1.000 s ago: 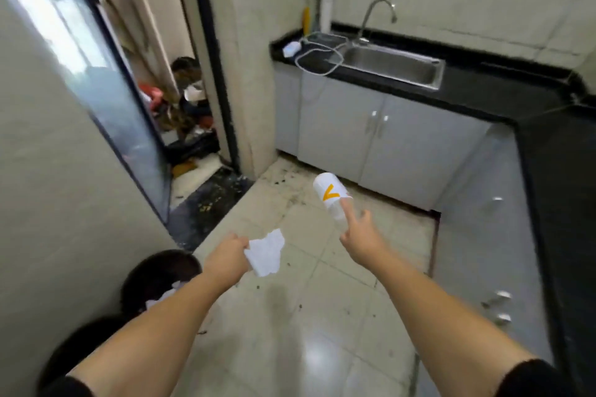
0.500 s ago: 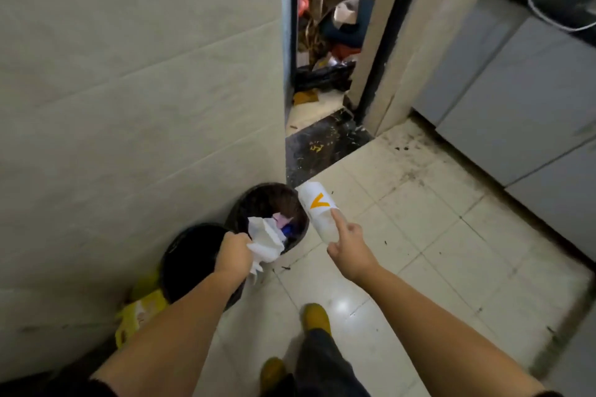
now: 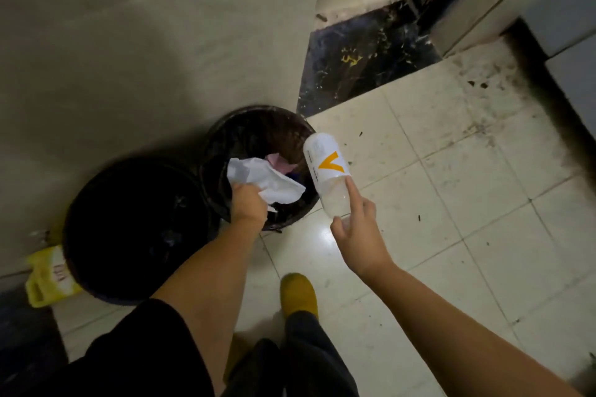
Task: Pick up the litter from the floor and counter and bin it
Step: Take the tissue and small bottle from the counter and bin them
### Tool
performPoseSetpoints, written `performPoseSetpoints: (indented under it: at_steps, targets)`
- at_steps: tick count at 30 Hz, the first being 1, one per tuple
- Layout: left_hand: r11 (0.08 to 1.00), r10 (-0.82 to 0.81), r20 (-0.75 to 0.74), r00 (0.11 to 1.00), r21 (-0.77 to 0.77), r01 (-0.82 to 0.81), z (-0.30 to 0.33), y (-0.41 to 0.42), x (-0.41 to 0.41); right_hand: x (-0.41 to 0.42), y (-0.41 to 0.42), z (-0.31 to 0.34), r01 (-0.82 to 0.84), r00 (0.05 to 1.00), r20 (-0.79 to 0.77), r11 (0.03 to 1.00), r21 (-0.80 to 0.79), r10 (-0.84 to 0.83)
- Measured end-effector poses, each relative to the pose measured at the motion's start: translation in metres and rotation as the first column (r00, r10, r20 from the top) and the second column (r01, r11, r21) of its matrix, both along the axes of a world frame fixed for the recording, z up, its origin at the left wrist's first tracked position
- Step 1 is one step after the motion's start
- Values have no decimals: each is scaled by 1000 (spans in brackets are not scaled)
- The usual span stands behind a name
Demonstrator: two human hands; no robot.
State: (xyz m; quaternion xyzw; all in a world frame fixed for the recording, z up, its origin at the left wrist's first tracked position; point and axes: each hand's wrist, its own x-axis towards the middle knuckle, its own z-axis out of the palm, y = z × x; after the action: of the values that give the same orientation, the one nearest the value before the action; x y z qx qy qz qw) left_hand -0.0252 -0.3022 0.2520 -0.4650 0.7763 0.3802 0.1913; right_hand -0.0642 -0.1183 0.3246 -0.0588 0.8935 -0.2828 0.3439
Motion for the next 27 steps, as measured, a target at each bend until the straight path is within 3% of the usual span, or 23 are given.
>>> performPoseSetpoints:
  at_steps: [6, 12, 16, 18, 22, 24, 27]
  targets:
    - [999, 2, 34, 999, 46, -4, -72, 7, 16, -1, 3, -44, 4, 999, -32, 999, 42, -3]
    - [999, -34, -88, 996, 30, 37, -21, -19, 43, 10, -28, -9, -68, 997, -32, 997, 33, 69]
    - [999, -50, -9, 999, 10, 51, 17, -51, 102, 27, -80, 23, -208, 978, 5, 978, -28, 208]
    - [992, -125, 102, 987, 5, 125, 18, -62, 143, 41, -110, 27, -314, 949, -8, 948, -44, 314]
    - [951, -307, 345, 887, 93, 294, -12, -68, 220, 74, -166, 3, -609, 793, -43, 793, -19, 608]
    - [946, -323, 377, 868, 136, 293, -30, -64, 245, 89, -189, -22, -742, 669, -20, 670, 39, 743]
    - [957, -287, 347, 893, 62, 284, -48, -51, 265, 106, -216, -68, -873, 442, 18, 425, 238, 897]
